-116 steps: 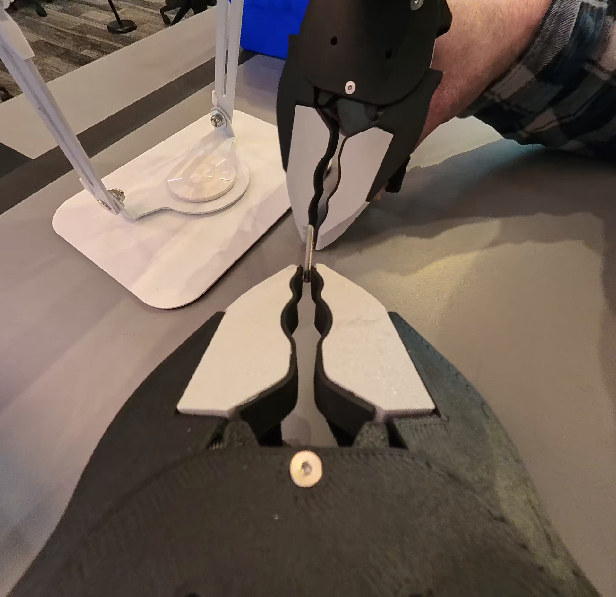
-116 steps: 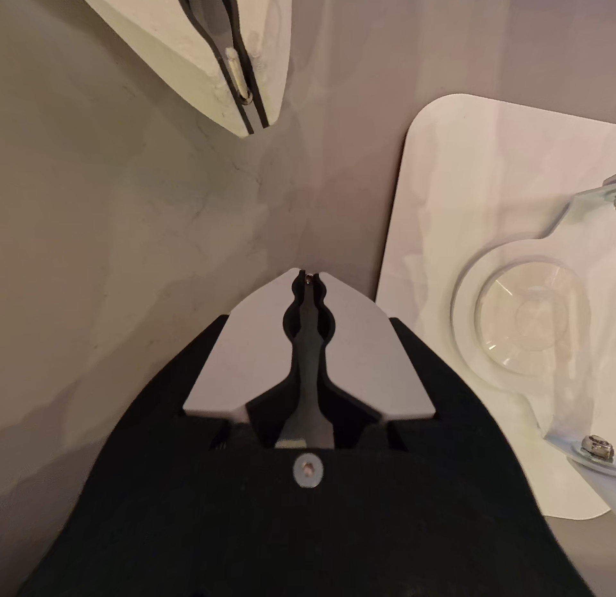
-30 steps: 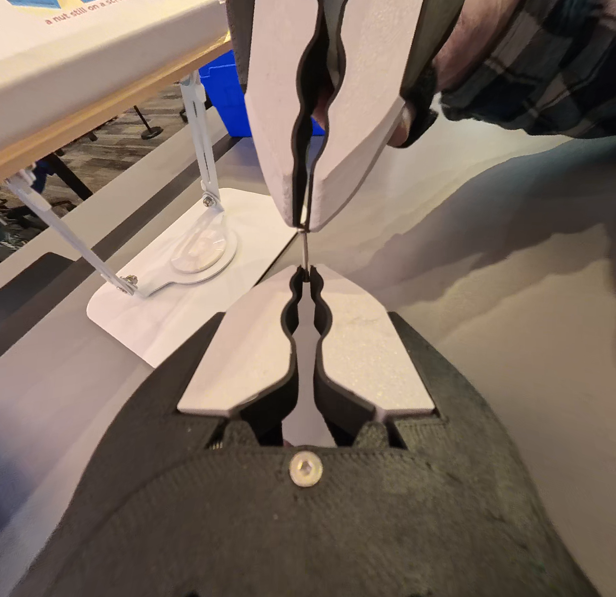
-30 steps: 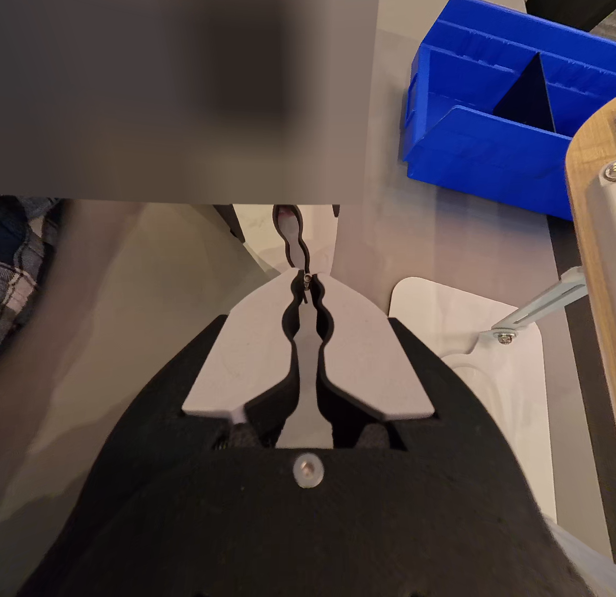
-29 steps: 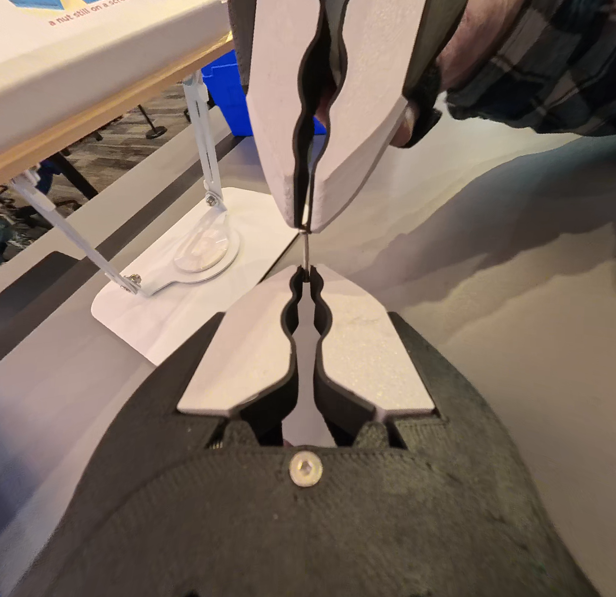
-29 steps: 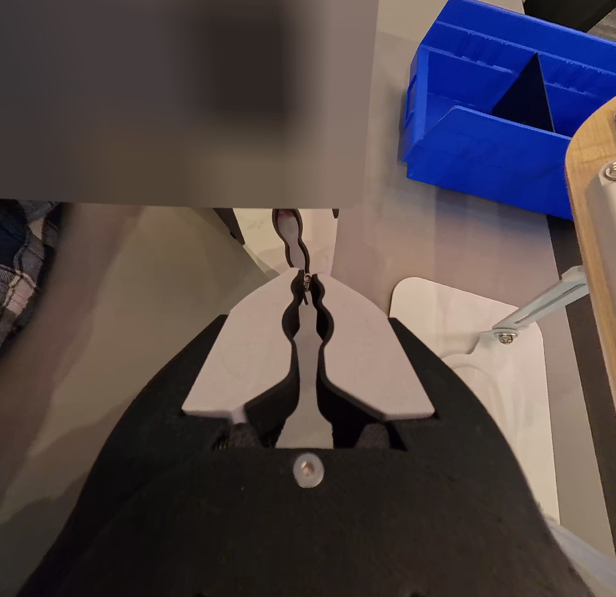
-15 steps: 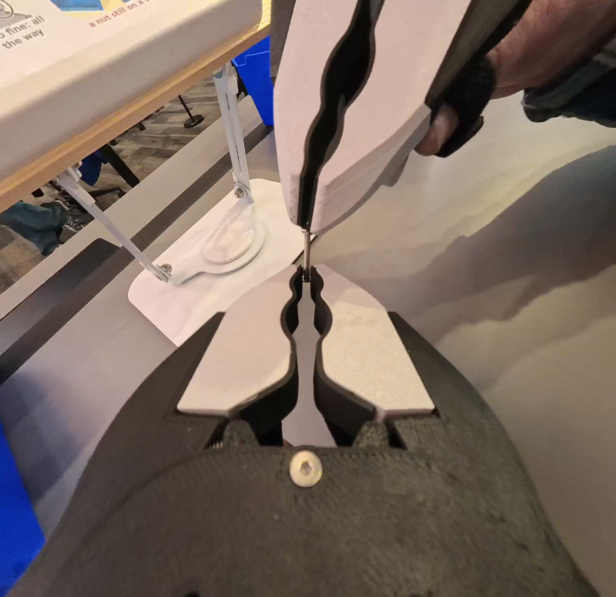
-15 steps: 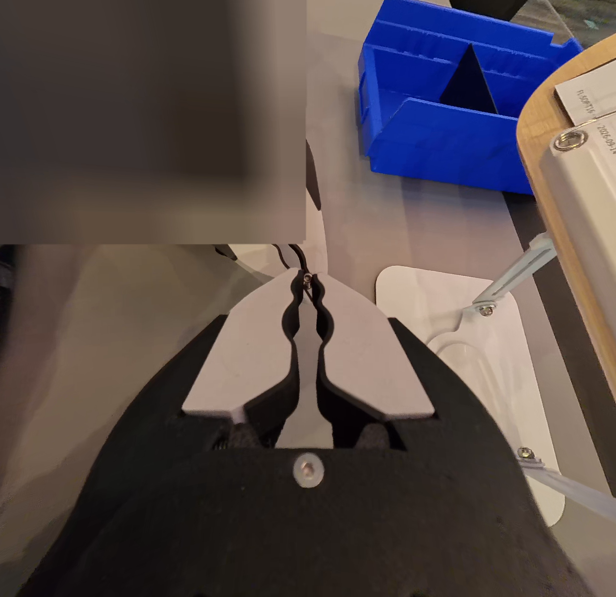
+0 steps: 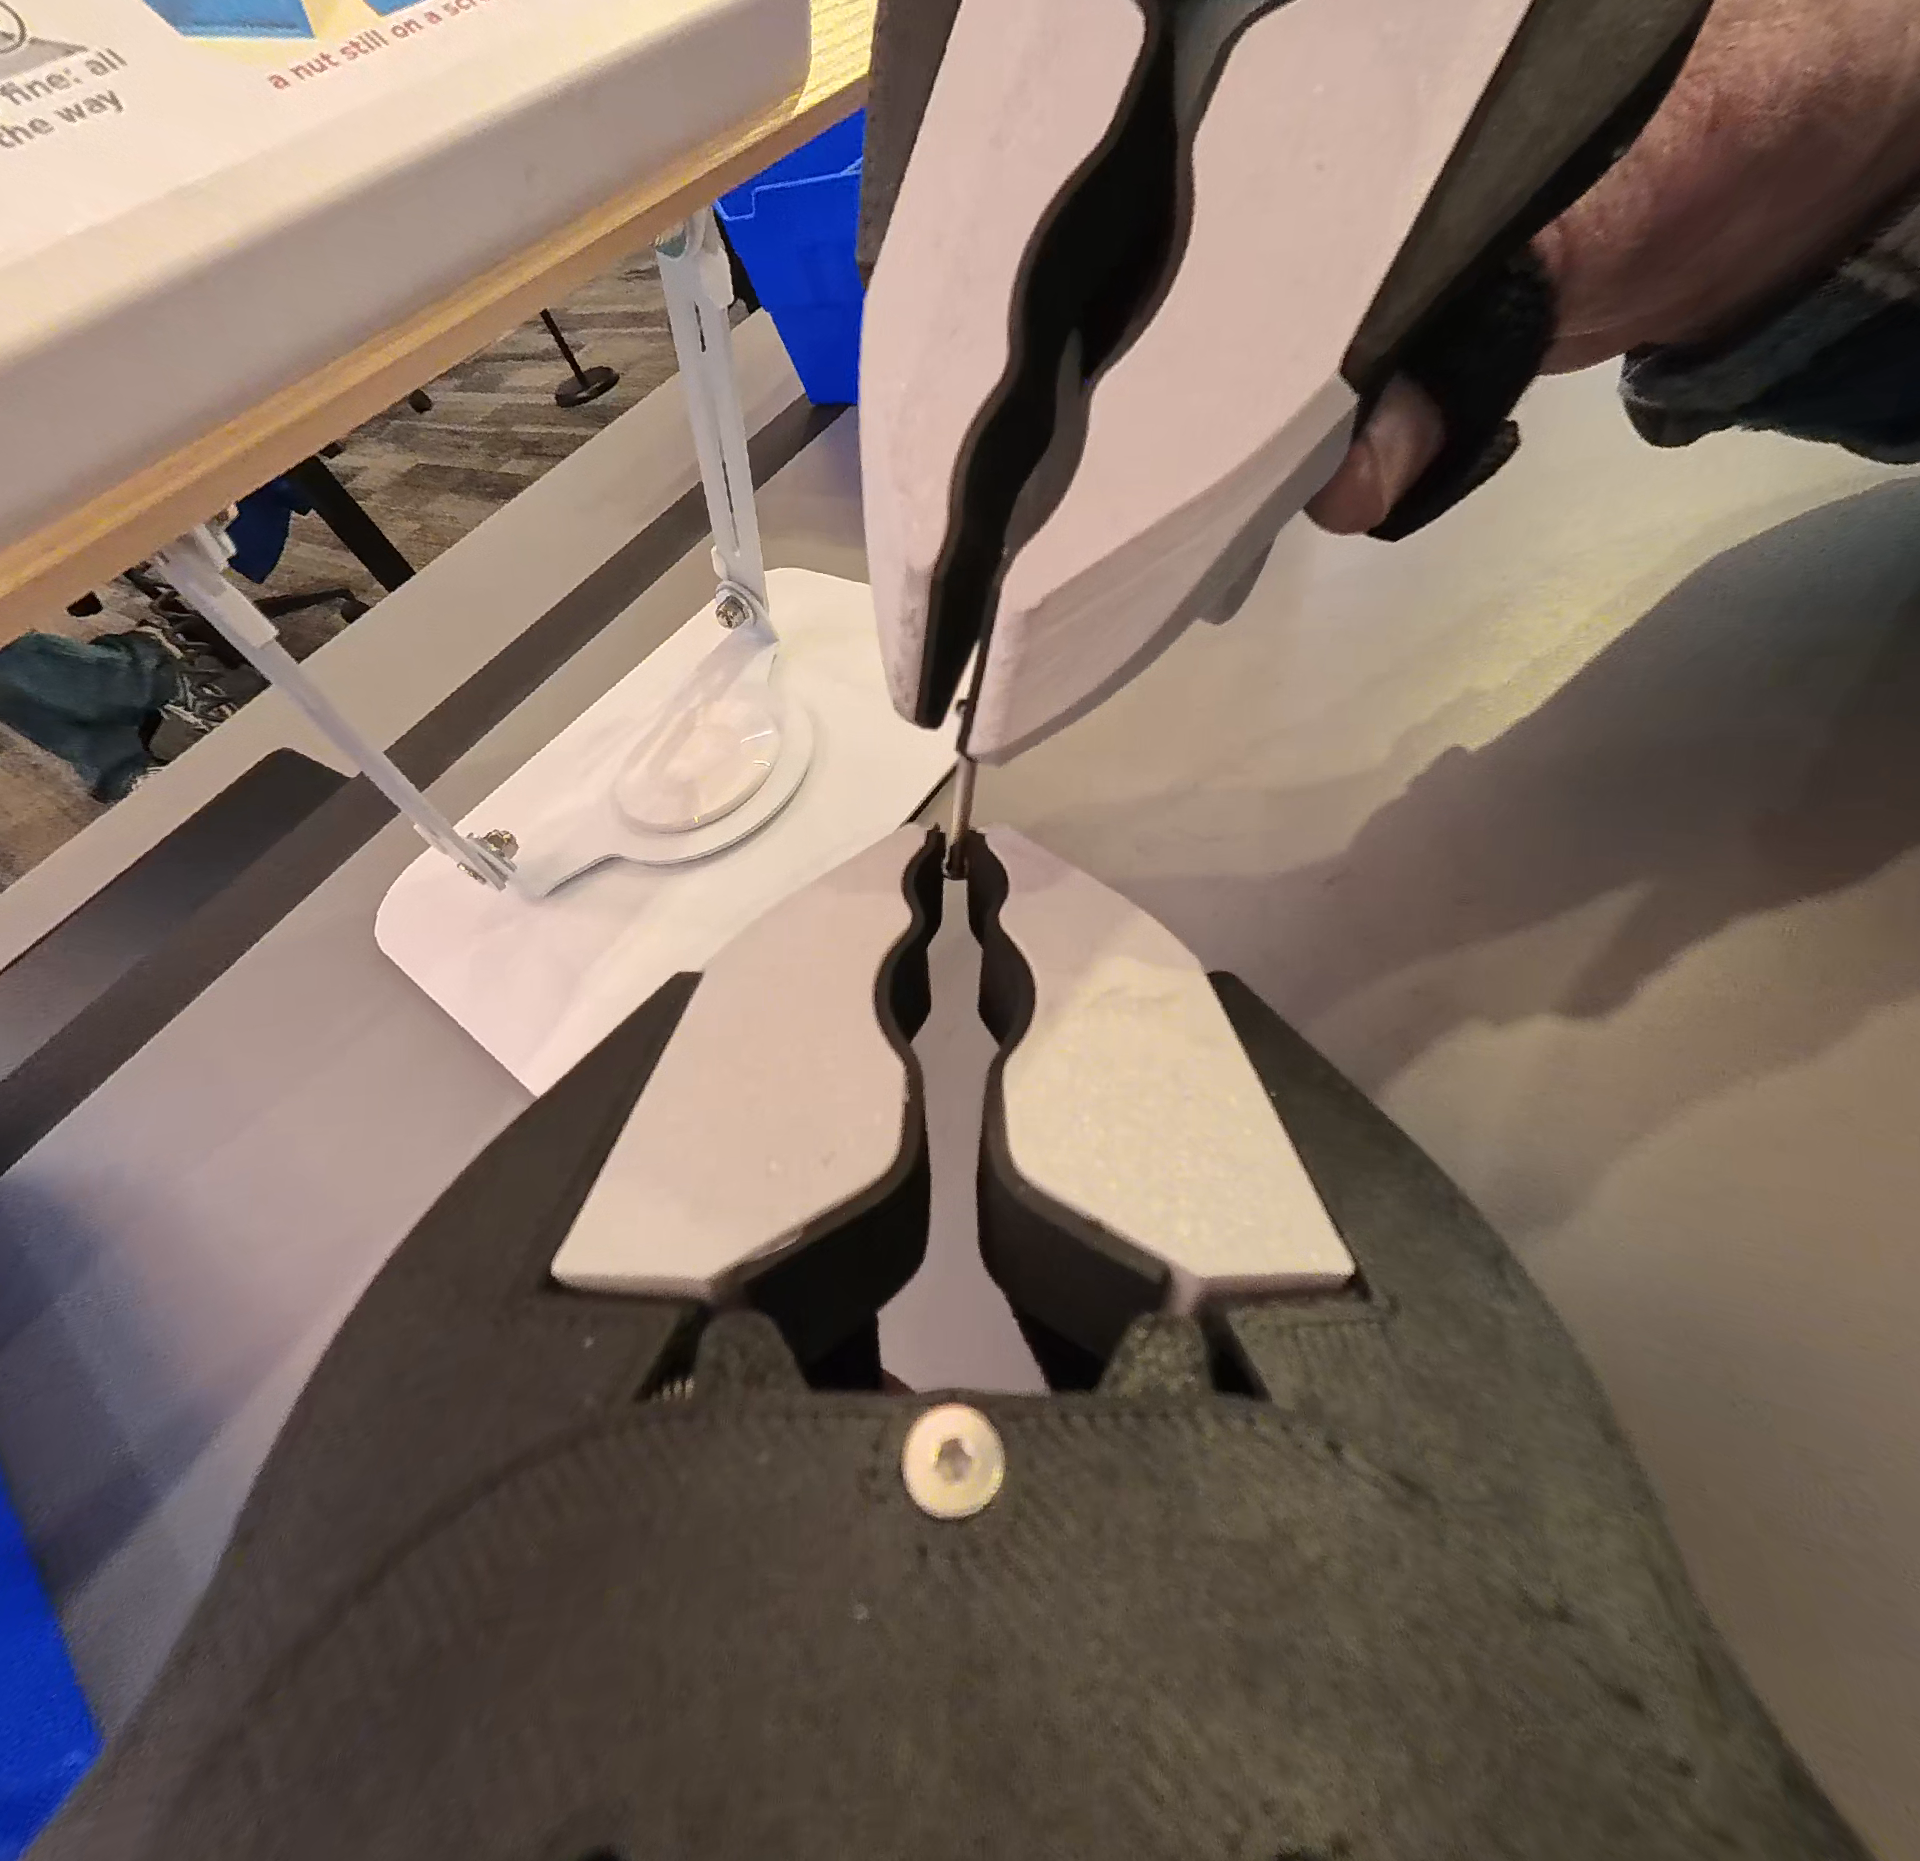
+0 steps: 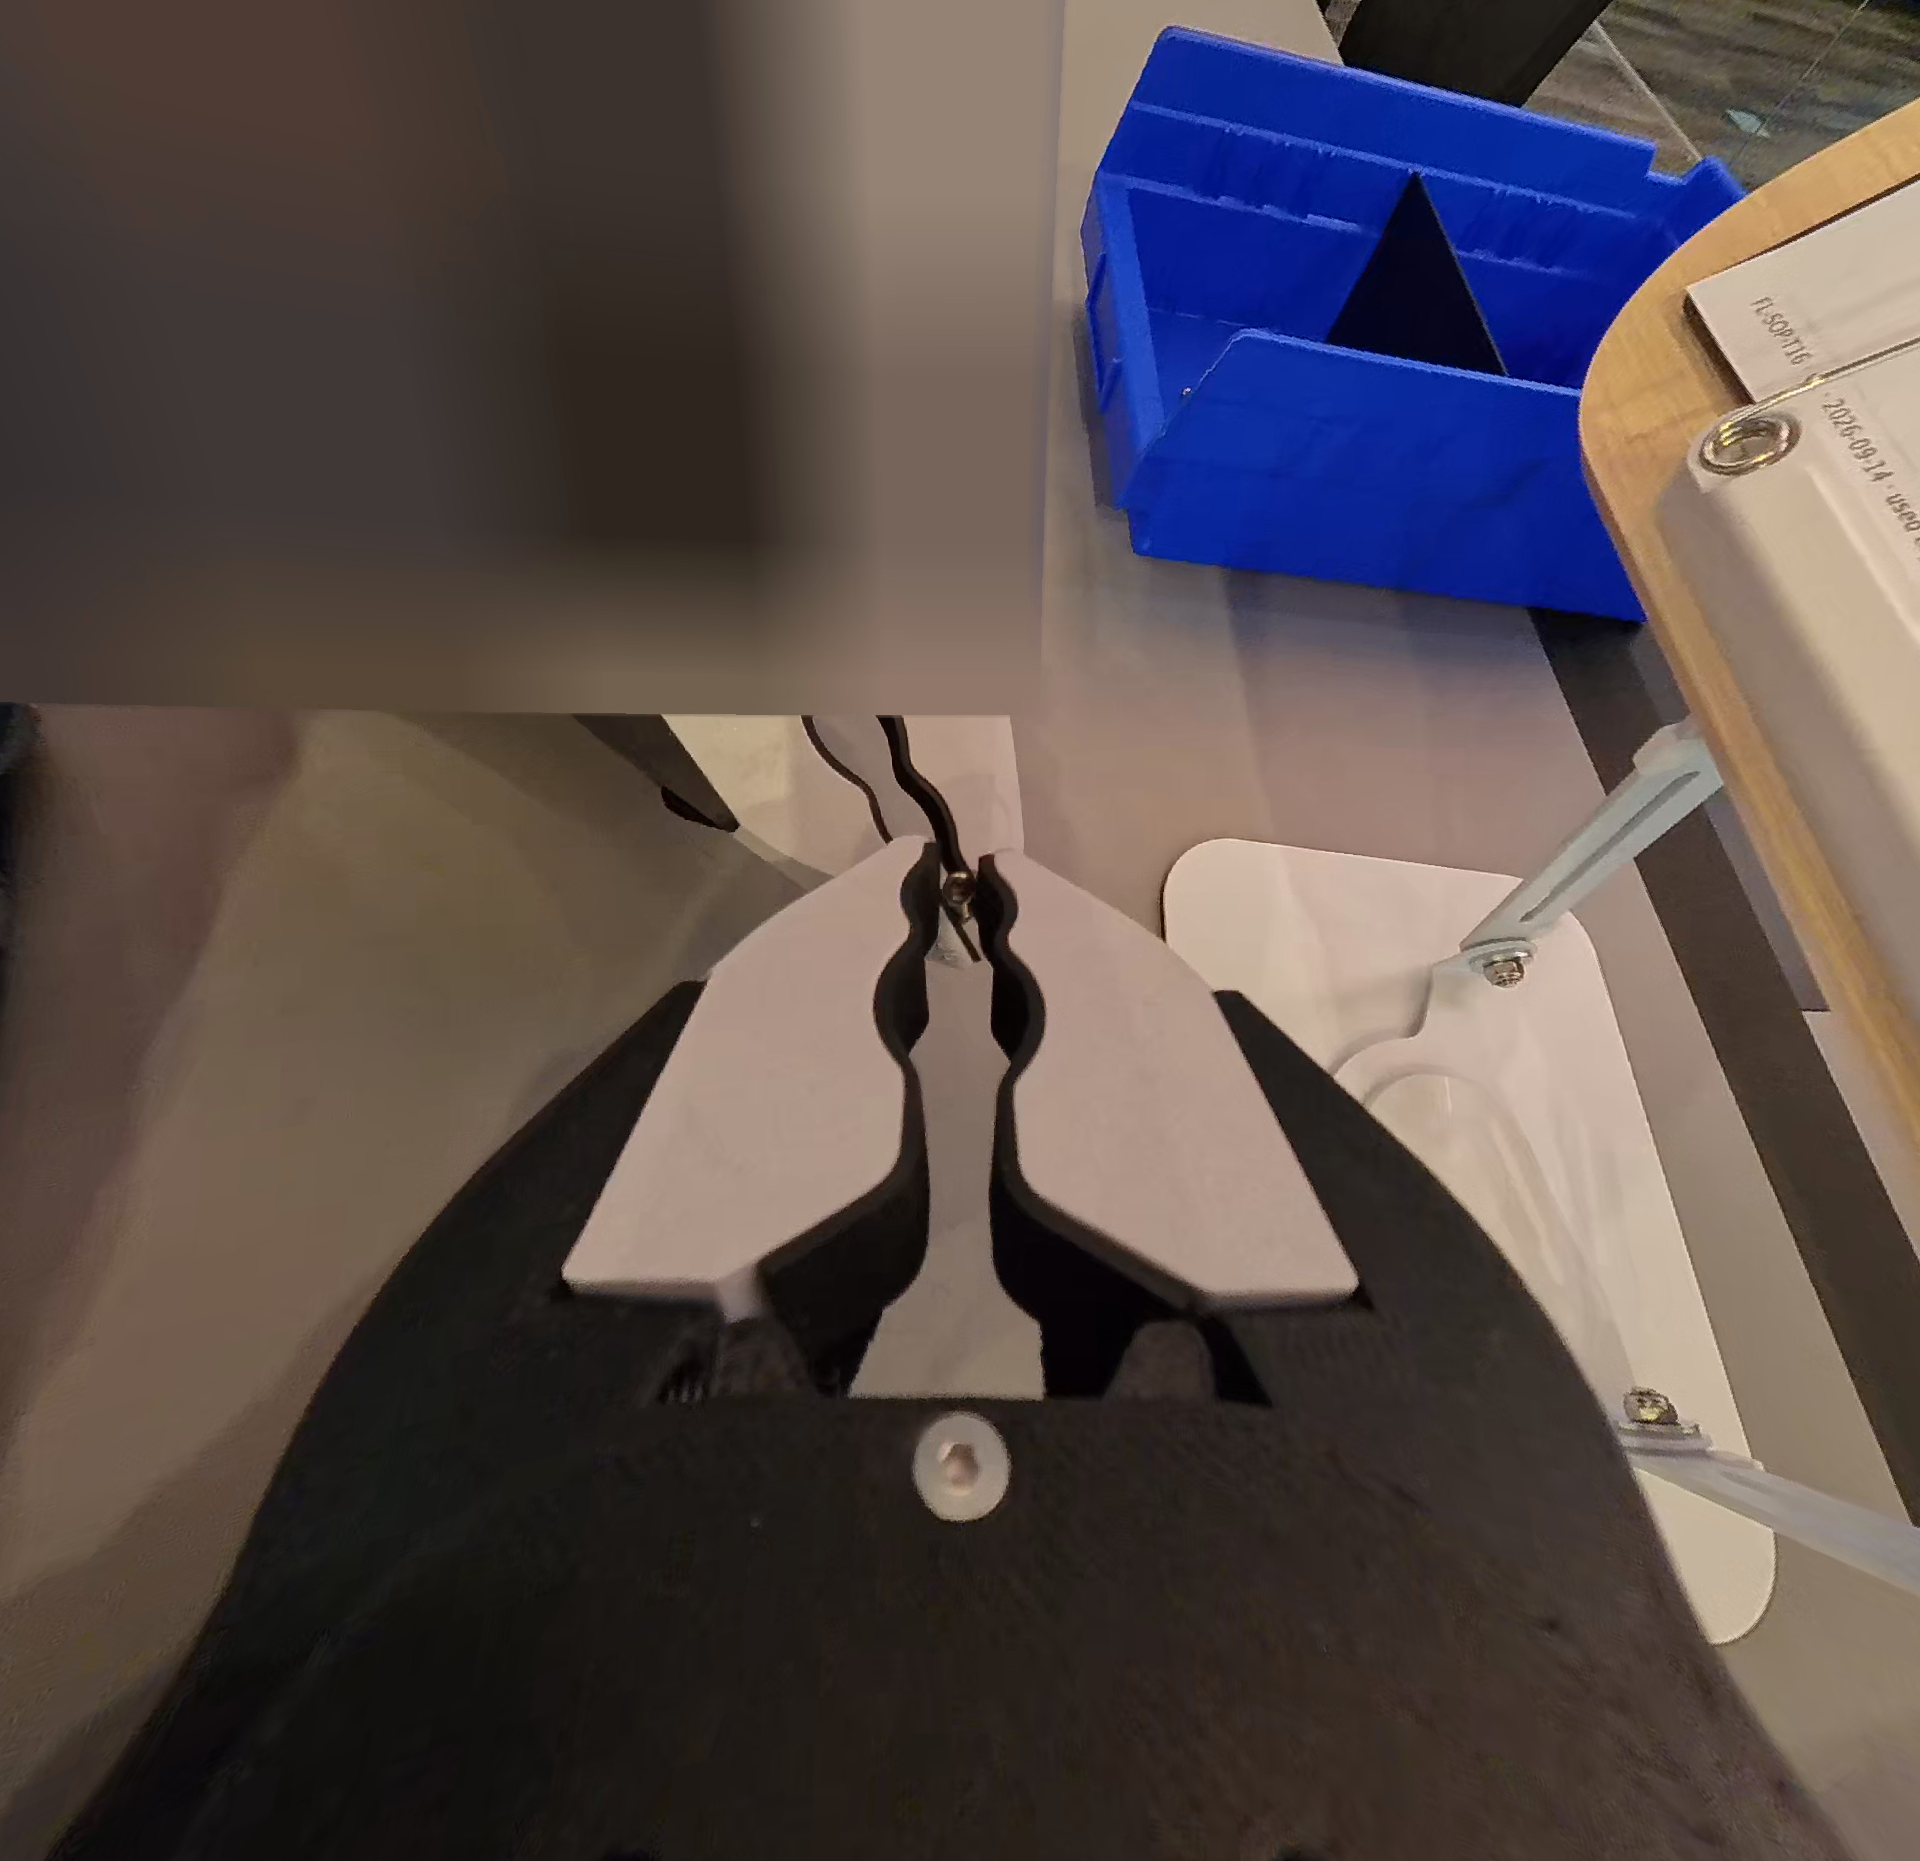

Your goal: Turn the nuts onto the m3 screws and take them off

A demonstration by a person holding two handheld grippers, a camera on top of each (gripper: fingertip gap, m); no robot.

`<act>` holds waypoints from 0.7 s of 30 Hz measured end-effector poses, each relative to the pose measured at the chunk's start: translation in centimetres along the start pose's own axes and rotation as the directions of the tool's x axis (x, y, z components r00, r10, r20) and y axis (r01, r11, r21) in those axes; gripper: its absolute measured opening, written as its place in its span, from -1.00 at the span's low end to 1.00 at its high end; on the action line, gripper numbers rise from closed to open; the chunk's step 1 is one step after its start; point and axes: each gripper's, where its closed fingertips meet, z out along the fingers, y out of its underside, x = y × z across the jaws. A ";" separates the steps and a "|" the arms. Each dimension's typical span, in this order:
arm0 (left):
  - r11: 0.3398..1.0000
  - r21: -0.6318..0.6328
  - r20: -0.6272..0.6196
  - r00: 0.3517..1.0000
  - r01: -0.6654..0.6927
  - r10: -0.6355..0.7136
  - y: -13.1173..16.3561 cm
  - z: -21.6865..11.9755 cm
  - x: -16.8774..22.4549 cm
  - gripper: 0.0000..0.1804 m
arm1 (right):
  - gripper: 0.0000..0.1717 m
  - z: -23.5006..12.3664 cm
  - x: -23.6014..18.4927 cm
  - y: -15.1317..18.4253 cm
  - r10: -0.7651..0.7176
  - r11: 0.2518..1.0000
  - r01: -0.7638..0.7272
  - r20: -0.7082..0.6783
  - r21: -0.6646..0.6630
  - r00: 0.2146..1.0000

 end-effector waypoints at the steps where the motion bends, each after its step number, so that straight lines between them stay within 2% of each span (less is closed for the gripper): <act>1: 1.000 0.000 0.000 1.000 -0.001 0.001 0.0 0.0 0.0 -0.96 | -0.92 0.0 0.0 0.0 0.002 1.000 -0.002 0.001 0.001 1.000; 21: 1.000 0.010 -0.027 0.999 0.020 -0.020 -0.1 0.0 0.2 -0.96 | -0.94 0.1 -0.2 0.2 -0.018 1.000 0.018 0.014 -0.011 1.000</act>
